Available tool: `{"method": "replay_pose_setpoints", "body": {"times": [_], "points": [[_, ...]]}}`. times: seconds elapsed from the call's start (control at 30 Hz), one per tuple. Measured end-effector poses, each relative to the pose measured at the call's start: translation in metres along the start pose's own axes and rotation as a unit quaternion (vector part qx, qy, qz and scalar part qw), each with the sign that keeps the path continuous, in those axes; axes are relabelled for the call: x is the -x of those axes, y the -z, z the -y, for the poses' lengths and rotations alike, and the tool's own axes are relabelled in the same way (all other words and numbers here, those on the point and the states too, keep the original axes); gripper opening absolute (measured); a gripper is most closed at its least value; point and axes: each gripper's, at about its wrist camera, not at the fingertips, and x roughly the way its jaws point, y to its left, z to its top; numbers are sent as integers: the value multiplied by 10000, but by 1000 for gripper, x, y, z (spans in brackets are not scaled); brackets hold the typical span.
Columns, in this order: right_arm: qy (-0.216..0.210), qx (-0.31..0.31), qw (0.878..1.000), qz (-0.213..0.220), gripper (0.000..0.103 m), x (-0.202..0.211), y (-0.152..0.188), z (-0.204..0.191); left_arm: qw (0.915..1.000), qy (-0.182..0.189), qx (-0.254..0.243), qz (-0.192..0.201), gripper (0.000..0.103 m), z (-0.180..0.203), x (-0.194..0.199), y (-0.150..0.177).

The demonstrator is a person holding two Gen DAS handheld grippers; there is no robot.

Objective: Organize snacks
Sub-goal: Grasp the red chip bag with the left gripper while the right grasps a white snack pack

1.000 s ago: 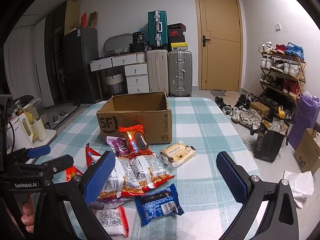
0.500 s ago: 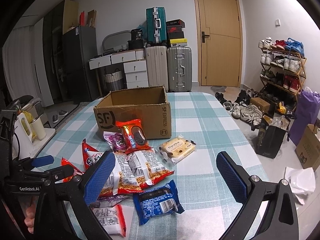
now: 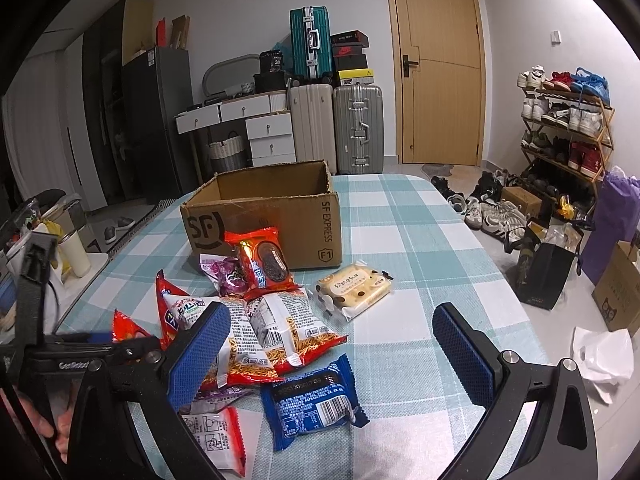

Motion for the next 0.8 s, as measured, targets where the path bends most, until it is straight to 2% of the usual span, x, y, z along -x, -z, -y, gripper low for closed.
{"method": "replay_pose_setpoints", "body": {"times": [0.03, 0.1, 0.17, 0.23, 0.47, 0.63, 0.8], "points": [[-3, 1, 10000, -8, 103, 0, 0, -1, 10000, 42, -29, -55, 34, -1, -3, -2], [-2, 4, 10000, -6, 103, -1, 0, -1, 9996, 268, 14, -81, 33, -6, -6, -3], [-15, 6, 10000, -1, 103, -1, 0, -1, 9995, 316, -57, -70, 31, -6, -8, -5], [-5, 9, 10000, 29, 103, 0, 1, -2, 9992, 379, -124, -31, 23, -6, -8, -7], [-50, 27, 10000, 42, 103, 4, 2, -4, 9982, 535, -243, 95, 21, -4, -2, -7], [-261, 43, 9996, 21, 103, 12, 8, -7, 9977, 583, -256, 227, 21, -5, 5, -10], [-585, -11, 9982, -159, 103, 13, 18, -9, 9967, 615, -338, 409, 21, 2, 30, 0]]}}
